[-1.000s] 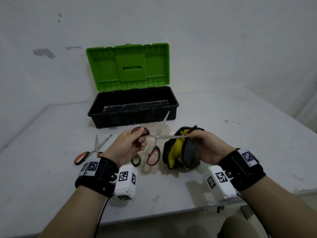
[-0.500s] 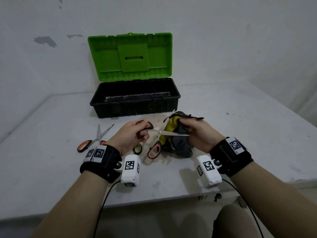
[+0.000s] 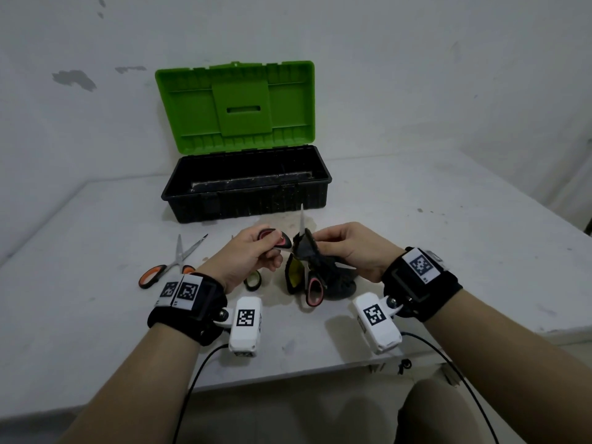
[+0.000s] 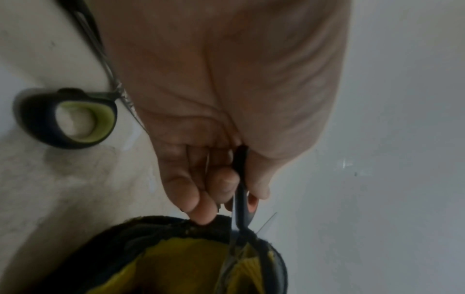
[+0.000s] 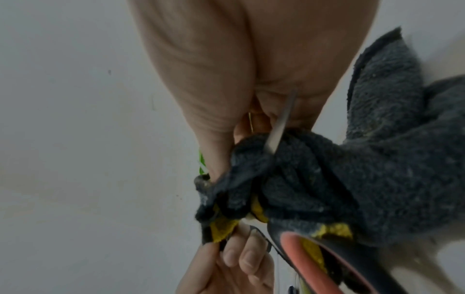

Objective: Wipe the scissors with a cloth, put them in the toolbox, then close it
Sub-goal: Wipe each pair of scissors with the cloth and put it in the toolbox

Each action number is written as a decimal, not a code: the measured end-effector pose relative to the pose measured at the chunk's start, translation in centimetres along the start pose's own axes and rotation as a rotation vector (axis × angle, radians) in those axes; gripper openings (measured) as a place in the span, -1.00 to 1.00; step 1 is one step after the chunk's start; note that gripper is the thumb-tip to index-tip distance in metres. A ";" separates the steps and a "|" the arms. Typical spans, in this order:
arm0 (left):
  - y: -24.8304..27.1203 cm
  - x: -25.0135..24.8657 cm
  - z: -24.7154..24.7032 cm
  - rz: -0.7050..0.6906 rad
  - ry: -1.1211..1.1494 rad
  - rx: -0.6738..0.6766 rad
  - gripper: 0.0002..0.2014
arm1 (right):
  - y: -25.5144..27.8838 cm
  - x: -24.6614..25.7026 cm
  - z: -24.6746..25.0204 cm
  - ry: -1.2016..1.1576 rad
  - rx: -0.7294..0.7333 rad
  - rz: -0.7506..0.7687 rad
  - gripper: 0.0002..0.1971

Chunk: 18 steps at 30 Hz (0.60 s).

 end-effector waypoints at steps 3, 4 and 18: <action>-0.1 -0.1 -0.1 0.005 -0.020 -0.001 -0.77 | 0.1 0.3 0.2 -0.010 -0.031 0.015 -0.76; -0.1 -0.2 -0.1 0.008 -0.028 -0.002 -0.77 | 0.2 0.4 0.2 -0.014 -0.039 0.023 -0.76; -0.1 0.1 -1.8 0.107 -0.131 0.069 -0.73 | 0.6 0.1 -1.4 0.135 0.083 -0.122 -0.87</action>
Point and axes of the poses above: each hand's wrist, its own y-axis away from the middle knuckle, its own z-axis out of the back of the hand, x = y × z, the point moved 7 cm from there along -y, towards the middle knuckle, and after that the axes turned 12 degrees about x, right-handed, at the moved point
